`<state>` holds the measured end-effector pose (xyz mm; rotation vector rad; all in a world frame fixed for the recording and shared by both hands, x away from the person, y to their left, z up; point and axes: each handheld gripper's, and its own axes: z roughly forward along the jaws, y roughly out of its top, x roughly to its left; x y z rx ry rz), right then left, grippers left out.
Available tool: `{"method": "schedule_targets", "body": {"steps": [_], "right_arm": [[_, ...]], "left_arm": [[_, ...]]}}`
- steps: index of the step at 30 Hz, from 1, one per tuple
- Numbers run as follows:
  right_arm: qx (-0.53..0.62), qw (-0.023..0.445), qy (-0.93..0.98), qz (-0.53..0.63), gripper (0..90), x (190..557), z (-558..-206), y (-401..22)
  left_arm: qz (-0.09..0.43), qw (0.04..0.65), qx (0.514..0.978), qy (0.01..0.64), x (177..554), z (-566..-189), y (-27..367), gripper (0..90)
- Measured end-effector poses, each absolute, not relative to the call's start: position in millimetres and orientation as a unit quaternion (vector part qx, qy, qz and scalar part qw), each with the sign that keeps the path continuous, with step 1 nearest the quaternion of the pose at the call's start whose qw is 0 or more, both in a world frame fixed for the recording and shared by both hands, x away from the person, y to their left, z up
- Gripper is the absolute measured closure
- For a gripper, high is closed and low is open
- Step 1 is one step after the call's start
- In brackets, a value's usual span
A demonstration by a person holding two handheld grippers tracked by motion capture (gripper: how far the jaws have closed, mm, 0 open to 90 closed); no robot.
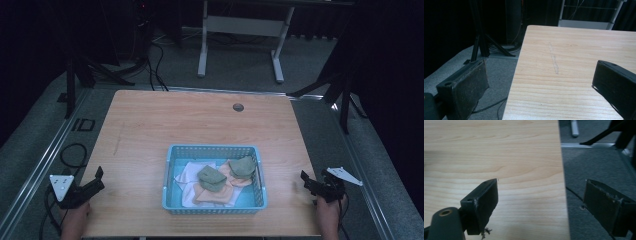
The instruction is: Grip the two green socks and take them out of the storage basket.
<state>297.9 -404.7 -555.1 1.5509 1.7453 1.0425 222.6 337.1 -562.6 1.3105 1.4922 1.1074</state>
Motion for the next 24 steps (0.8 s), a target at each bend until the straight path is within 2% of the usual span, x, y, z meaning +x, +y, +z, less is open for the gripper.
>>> {"method": "schedule_targets", "body": {"steps": [8,15,24], "right_arm": [[0.554,0.260,0.687,0.392,13.5,295.6,-555.5,-404.8],[0.510,0.182,0.736,0.406,13.6,298.4,-556.3,-412.4],[0.430,0.129,0.796,0.406,14.0,297.5,-552.9,-409.7]], "left_arm": [[0.442,0.419,0.521,0.598,222.9,-562.4,337.1,0.5],[0.440,0.424,0.521,0.596,222.7,-562.6,337.6,0.5],[0.439,0.424,0.521,0.596,222.8,-562.7,337.9,0.5]]}}
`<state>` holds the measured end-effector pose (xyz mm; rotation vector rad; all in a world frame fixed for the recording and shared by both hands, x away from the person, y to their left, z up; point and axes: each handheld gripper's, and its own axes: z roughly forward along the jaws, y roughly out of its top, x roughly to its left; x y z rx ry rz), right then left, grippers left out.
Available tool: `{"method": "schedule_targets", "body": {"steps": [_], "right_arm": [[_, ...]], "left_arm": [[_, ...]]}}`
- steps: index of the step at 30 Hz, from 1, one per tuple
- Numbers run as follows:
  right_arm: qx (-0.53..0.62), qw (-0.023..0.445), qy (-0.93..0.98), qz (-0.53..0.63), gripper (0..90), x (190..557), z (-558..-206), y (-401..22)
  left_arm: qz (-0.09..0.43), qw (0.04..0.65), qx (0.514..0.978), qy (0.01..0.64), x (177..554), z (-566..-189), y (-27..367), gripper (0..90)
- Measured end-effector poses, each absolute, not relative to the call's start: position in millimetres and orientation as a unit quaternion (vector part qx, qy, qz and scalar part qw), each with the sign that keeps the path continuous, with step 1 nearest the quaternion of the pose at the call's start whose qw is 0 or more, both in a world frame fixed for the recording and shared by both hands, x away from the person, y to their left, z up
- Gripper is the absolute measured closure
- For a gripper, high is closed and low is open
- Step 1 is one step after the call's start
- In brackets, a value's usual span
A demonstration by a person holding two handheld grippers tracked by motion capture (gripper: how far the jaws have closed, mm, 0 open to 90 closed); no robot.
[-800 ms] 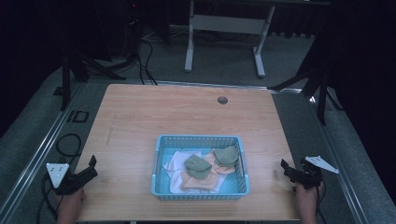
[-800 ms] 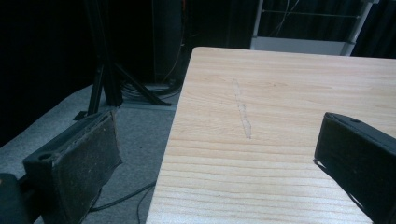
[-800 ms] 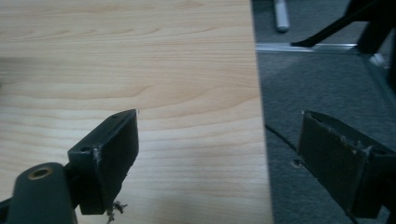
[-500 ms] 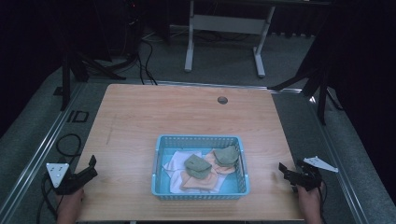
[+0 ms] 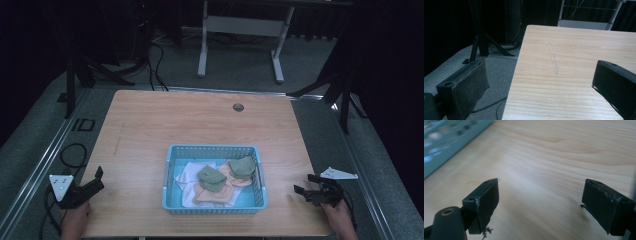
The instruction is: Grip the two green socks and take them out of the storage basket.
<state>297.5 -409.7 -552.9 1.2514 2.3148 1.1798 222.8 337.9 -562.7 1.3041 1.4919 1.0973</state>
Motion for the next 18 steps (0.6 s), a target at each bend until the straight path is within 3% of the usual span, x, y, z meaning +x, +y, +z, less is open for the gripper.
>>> {"method": "schedule_targets", "body": {"steps": [6,18], "right_arm": [[0.371,0.094,0.837,0.391,14.0,296,-551,-404],[0.301,0.073,0.872,0.380,13.9,295,-534,-387]], "left_arm": [[0.438,0.425,0.521,0.596,223,-563,338,0.5],[0.438,0.425,0.522,0.596,223,-563,338,0.5]]}}
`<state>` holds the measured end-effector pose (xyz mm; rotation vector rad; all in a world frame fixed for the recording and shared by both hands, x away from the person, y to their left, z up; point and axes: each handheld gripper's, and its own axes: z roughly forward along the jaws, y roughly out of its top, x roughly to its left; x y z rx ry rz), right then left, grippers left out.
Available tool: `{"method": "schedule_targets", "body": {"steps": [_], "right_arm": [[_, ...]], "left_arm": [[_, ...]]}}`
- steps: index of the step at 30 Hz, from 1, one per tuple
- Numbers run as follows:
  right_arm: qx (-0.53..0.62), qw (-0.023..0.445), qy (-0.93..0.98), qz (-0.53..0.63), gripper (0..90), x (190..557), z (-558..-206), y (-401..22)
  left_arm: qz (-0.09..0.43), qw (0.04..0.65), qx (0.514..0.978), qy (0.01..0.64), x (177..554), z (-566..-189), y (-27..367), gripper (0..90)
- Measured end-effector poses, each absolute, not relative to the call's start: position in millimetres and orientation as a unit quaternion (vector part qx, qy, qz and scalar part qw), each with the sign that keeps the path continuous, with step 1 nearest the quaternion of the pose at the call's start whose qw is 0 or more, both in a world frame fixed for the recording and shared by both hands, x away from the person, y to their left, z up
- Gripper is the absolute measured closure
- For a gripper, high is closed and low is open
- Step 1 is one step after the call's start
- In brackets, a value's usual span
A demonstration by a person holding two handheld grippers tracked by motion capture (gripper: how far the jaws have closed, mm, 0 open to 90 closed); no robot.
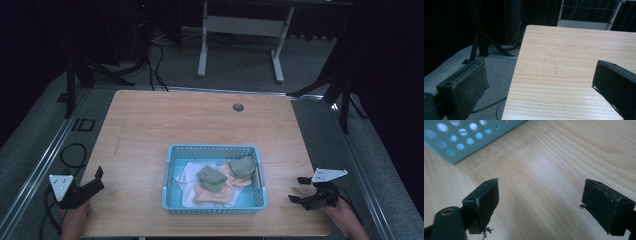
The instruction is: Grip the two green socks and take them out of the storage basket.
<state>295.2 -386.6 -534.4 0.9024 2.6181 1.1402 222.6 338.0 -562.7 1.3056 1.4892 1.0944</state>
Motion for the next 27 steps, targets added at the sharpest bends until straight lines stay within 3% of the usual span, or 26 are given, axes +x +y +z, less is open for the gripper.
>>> {"method": "schedule_targets", "body": {"steps": [13,27], "right_arm": [[0.276,0.041,0.872,0.403,14.8,302,-499,-363],[0.214,0.021,0.904,0.370,13.7,305,-457,-308]], "left_arm": [[0.437,0.426,0.522,0.596,223,-563,338,0.5],[0.437,0.427,0.522,0.595,223,-563,338,0.5]]}}
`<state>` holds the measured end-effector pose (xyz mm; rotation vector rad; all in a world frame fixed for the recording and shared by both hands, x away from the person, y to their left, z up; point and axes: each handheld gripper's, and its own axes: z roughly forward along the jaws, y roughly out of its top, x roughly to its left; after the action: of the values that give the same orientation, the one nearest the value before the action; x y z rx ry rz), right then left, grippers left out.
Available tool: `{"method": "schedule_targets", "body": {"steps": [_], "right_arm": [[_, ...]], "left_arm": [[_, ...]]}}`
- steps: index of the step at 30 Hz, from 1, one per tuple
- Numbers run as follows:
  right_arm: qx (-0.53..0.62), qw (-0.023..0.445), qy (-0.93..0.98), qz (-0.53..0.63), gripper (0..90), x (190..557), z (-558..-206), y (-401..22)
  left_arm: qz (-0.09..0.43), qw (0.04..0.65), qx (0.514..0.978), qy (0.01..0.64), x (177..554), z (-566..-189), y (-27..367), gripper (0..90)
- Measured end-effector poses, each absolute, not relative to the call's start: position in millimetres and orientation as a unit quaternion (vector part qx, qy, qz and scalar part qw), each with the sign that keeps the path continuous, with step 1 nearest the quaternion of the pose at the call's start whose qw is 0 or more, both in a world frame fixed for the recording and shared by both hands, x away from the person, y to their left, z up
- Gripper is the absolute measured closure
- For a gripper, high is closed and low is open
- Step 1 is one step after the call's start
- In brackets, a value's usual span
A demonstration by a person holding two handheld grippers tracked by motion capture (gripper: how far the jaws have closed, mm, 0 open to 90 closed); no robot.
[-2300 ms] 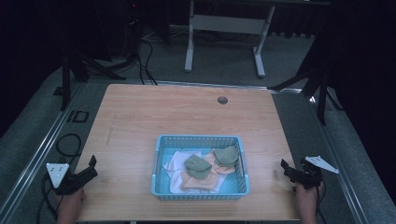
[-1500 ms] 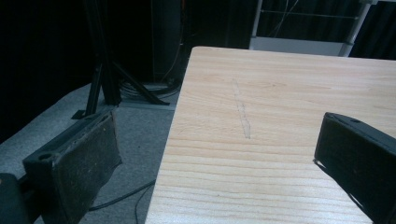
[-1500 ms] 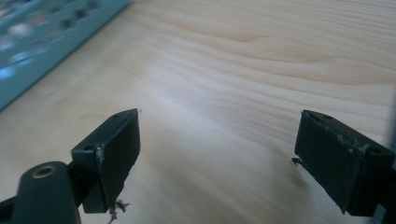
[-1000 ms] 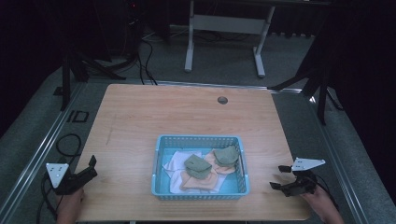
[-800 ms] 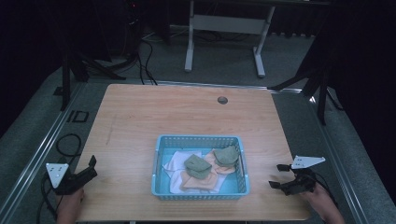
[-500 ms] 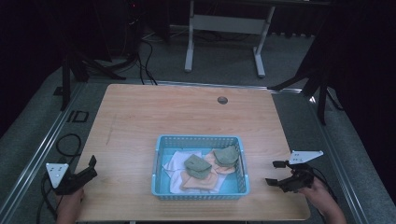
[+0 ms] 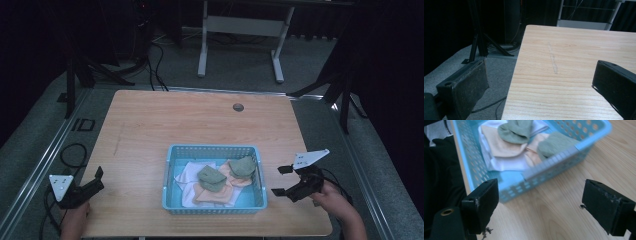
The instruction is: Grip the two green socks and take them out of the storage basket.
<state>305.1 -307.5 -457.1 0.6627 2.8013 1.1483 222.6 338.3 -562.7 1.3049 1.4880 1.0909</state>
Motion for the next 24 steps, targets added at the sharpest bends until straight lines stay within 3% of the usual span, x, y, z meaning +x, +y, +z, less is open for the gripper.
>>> {"method": "schedule_targets", "body": {"steps": [24], "right_arm": [[0.149,-0.010,0.927,0.344,14.1,325,-448,-227]], "left_arm": [[0.436,0.429,0.522,0.595,222,-563,339,0.5]]}}
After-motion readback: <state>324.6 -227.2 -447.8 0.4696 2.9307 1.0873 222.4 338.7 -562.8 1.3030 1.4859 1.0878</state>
